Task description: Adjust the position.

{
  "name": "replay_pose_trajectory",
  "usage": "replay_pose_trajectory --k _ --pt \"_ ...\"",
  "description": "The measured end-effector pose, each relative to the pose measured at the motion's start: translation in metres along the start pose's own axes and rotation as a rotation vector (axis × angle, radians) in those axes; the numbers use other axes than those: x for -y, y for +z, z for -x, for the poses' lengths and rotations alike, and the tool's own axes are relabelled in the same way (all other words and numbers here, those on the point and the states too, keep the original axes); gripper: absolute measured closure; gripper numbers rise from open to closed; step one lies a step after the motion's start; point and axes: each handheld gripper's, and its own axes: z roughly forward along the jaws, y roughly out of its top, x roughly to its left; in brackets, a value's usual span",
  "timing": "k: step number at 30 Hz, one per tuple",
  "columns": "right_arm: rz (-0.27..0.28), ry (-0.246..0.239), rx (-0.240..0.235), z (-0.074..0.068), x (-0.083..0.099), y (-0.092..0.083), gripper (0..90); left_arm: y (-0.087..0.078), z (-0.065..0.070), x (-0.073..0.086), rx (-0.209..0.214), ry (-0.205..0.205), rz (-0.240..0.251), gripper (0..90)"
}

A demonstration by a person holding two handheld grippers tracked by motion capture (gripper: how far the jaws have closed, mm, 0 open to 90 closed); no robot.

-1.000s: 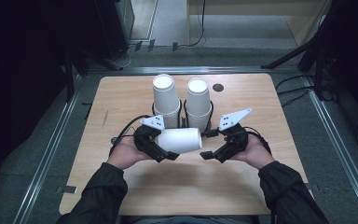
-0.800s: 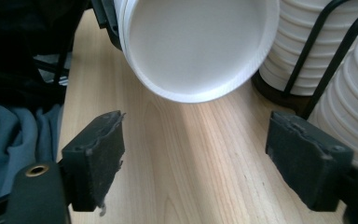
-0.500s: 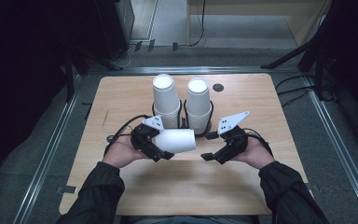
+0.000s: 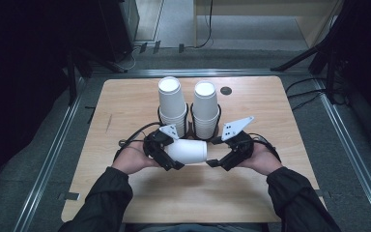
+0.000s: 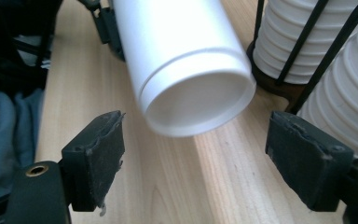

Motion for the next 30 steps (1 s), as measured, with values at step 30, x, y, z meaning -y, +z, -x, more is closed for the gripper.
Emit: replay_pose_trajectory --k 30 --pt "-0.115 -0.090 -0.050 -0.015 -0.011 0.041 21.7 0.022 0.017 -0.017 0.022 0.058 -0.085 11.4"
